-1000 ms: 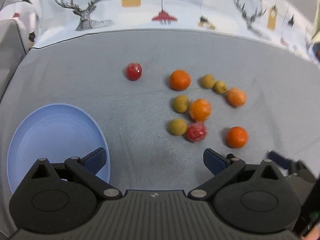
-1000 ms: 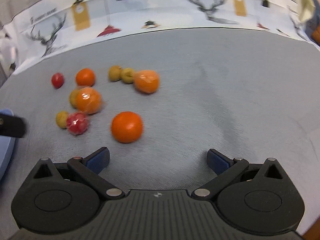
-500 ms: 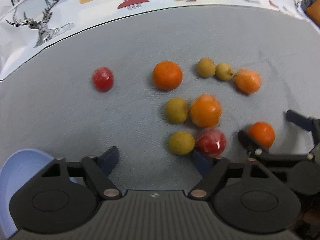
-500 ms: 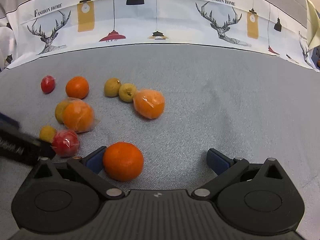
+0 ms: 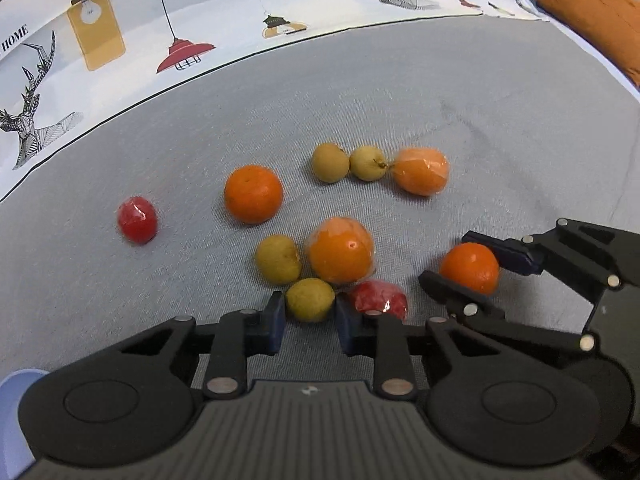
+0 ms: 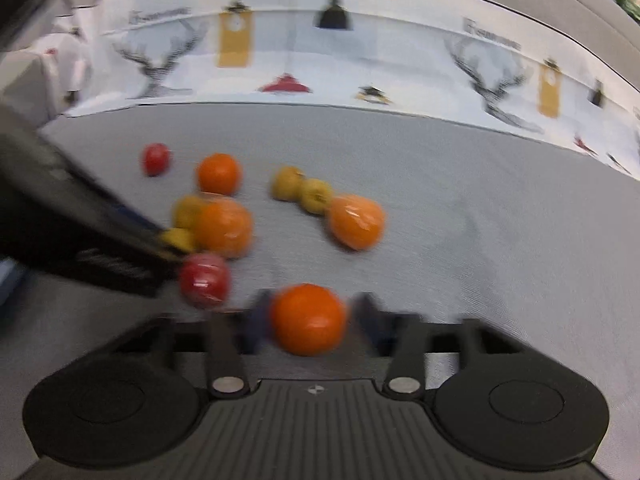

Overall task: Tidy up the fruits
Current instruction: 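Grasp a yellow-green fruit with the left tool while the right tool grasps a tangerine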

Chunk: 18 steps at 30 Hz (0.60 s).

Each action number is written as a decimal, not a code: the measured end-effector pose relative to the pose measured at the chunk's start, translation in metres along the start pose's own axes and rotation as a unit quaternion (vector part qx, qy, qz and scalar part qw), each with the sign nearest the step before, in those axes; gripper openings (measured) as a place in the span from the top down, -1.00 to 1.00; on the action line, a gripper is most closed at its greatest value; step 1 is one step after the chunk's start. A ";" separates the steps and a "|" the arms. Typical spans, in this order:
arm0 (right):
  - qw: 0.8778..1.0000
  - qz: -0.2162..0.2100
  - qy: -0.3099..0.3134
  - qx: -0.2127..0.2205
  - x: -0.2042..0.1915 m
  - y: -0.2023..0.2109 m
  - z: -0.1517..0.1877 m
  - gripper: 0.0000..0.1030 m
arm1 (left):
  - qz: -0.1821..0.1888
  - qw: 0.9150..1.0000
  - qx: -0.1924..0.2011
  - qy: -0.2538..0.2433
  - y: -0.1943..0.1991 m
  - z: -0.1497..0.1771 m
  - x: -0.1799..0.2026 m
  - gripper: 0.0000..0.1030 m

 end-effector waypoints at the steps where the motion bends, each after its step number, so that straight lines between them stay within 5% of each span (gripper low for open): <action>1: 1.000 0.002 0.001 0.003 -0.001 0.001 -0.001 0.28 | -0.003 1.000 0.005 0.002 0.000 0.000 0.000 0.44; 8: 0.997 0.030 -0.062 0.027 0.024 0.001 -0.015 0.28 | -0.029 0.998 0.030 0.041 0.038 0.005 0.002 0.44; 18: 0.996 0.029 -0.051 0.073 0.020 0.030 -0.026 0.28 | -0.067 0.989 0.053 0.123 0.189 0.056 0.003 0.44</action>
Point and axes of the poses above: each gripper's, at about its wrist camera, not at the fingertips, and y roughly against the way its jaws point, x to its right, z to its underside, the point moved 8 cm from there along -y, roughly the way its jaws point, and after that the axes turned 15 degrees about -y, right-handed, at the moved point
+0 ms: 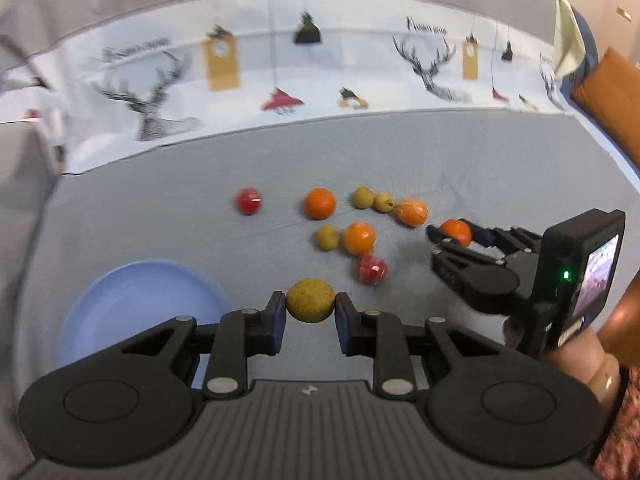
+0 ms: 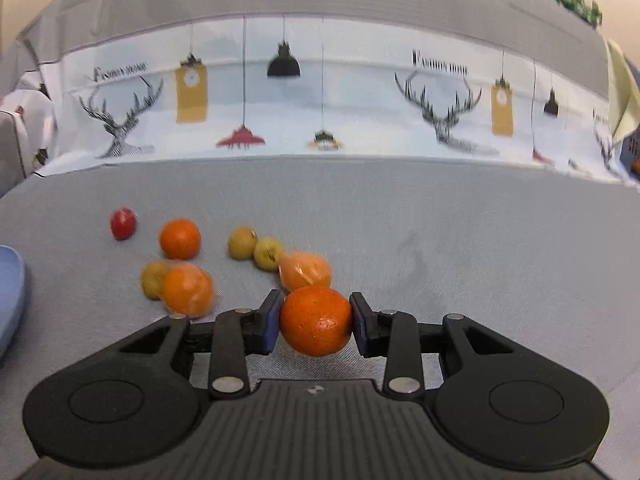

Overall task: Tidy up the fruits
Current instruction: 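Grasp a yellow-green fruit with the left tool while the right tool grasps a tangerine, then carry both fruits over the blue plate and open both tools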

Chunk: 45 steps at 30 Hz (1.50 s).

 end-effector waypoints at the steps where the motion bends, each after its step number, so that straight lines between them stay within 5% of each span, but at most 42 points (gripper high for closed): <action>1: 1.000 -0.002 0.006 0.009 -0.003 0.012 -0.003 0.28 | -0.006 1.000 0.003 0.002 0.015 0.005 -0.003 0.44; 6: 0.997 -0.044 0.044 0.040 -0.037 0.089 -0.011 0.28 | -0.038 0.999 0.015 0.017 0.079 0.038 -0.016 0.44; 12: 0.989 -0.122 0.075 0.025 -0.086 0.185 0.008 0.28 | -0.046 0.998 0.031 0.037 0.134 0.080 -0.025 0.44; 21: 0.977 -0.184 0.111 -0.019 -0.149 0.264 0.053 0.28 | -0.045 0.996 0.031 0.066 0.156 0.130 -0.042 0.44; 31: 0.971 -0.183 0.148 -0.044 -0.184 0.243 0.058 0.27 | -0.069 0.991 0.041 0.110 0.146 0.130 -0.087 0.44; 45: 0.973 -0.167 0.132 -0.088 -0.218 0.160 0.056 0.27 | -0.075 0.989 0.018 0.124 0.068 0.110 -0.139 0.44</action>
Point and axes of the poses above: each gripper's, at about its wrist camera, not at the fingertips, and y roughly against the way its jaws point, x to its right, z to its underside, the point moved 8 cm from there along -y, roughly the way its jaws point, and after that the axes turned 15 degrees about -y, right-handed, at the moved point
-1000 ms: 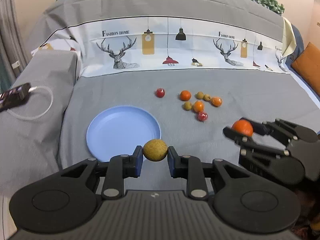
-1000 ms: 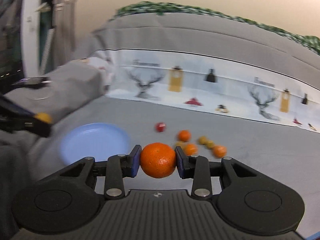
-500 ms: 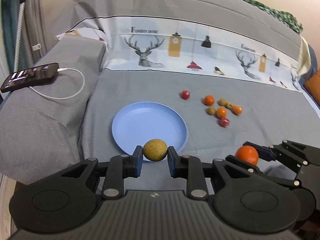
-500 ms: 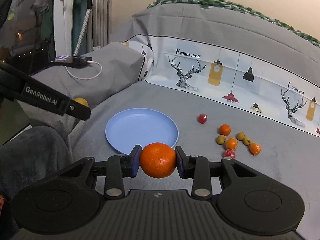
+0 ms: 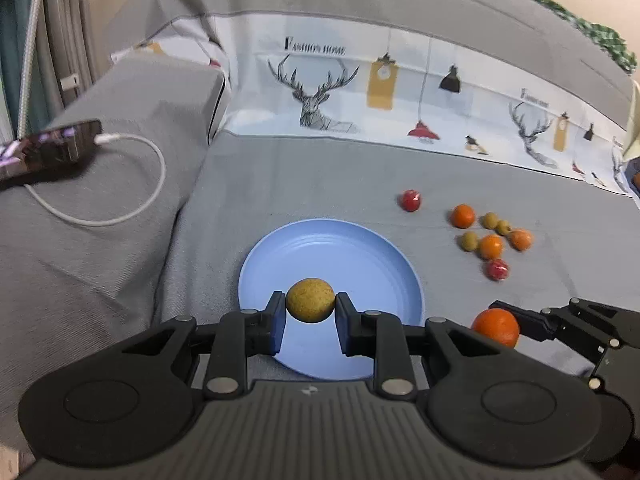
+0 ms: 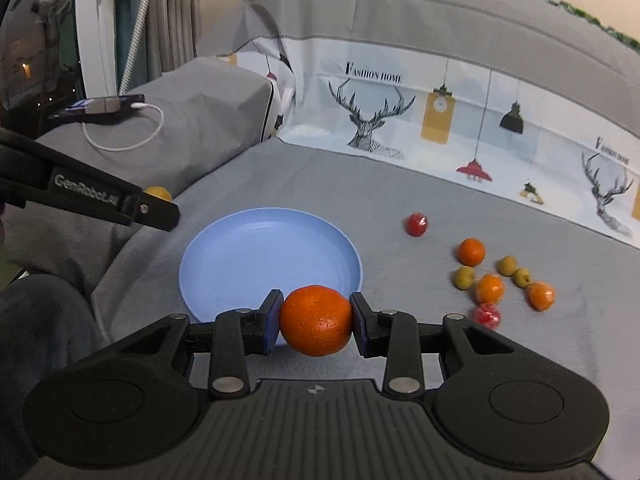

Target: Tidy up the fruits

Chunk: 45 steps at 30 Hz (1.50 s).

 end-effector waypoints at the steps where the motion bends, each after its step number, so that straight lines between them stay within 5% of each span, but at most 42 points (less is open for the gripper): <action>1: 1.000 0.000 -0.001 -0.004 -0.001 -0.009 -0.001 0.27 | 0.000 1.000 -0.005 0.001 -0.009 -0.001 -0.002 0.44; 11: 0.999 0.004 0.007 -0.049 -0.012 -0.089 0.003 0.27 | 0.001 0.999 -0.051 -0.006 -0.091 0.006 -0.006 0.44; 21: 0.997 0.002 0.039 -0.074 -0.017 -0.124 0.011 0.27 | -0.011 0.996 -0.088 -0.015 -0.132 0.016 -0.012 0.44; 23: 0.997 0.005 0.043 -0.071 -0.018 -0.126 0.010 0.26 | -0.011 0.996 -0.087 -0.015 -0.133 0.016 -0.013 0.21; 24: 0.997 0.006 0.045 -0.069 -0.018 -0.126 0.008 0.18 | -0.010 0.996 -0.084 -0.016 -0.131 0.015 -0.014 -0.30; 27: 0.997 0.011 0.044 -0.062 -0.016 -0.119 0.001 -0.38 | -0.004 0.998 -0.053 -0.012 -0.115 0.008 -0.012 -0.99; 30: 0.997 0.021 0.045 -0.052 -0.012 -0.096 -0.002 -0.76 | -0.010 0.999 -0.028 -0.023 -0.088 0.005 -0.005 -0.99; 33: 0.998 0.022 0.043 -0.050 -0.006 -0.060 0.004 -0.91 | -0.012 0.999 -0.016 -0.042 -0.054 0.011 0.007 -0.99; 45: 1.000 0.014 -0.019 -0.001 -0.009 0.063 0.028 -0.98 | -0.044 0.999 0.006 -0.023 0.059 0.041 0.030 -1.00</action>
Point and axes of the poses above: each gripper's, at about its wrist camera, not at the fingertips, and y roughly against the way its jaws point, x to its right, z to its underside, the point moved 8 cm from there along -y, roughly the way its jaws point, and after that the axes turned 15 degrees about -y, right-handed, at the moved point
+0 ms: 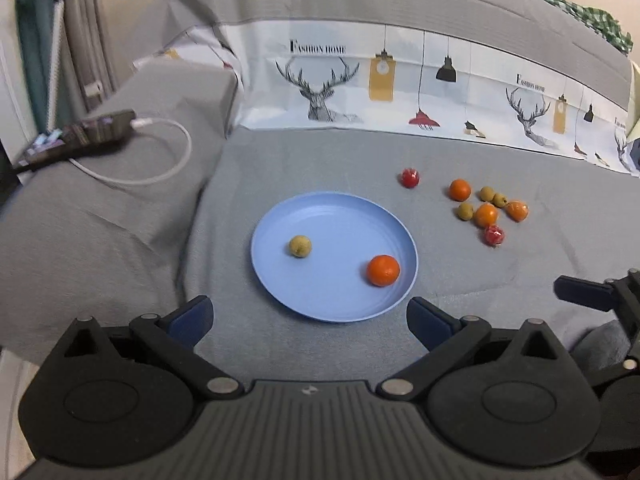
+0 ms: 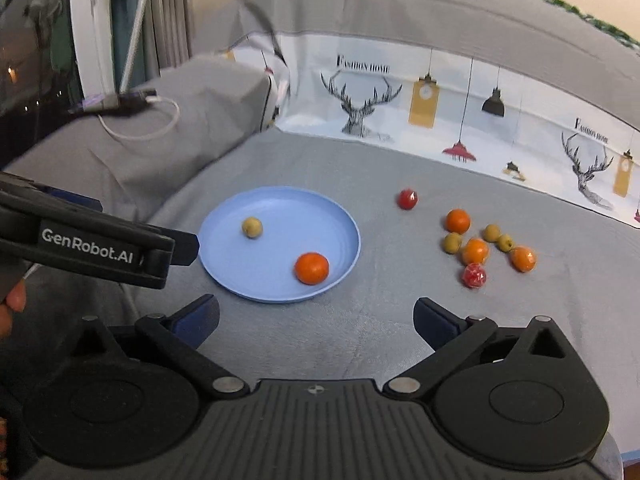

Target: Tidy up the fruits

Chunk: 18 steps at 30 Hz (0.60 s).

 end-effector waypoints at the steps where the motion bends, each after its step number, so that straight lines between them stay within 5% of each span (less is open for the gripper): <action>1: 1.000 -0.002 0.001 0.006 -0.001 0.006 0.000 -0.98 | -0.003 1.000 0.002 0.000 0.003 -0.002 -0.001 -1.00; 18: 0.997 -0.009 0.001 0.073 -0.003 0.067 0.003 -0.99 | -0.031 0.999 0.032 -0.014 0.058 -0.001 0.018 -1.00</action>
Point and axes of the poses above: each gripper's, at about its wrist camera, not at the fingertips, and y roughly against the way its jaws point, x to its right, z to its underside, the point moved 8 cm from there along -y, roughly the way its jaws point, and after that the axes turned 15 degrees about -y, right-handed, at the moved point
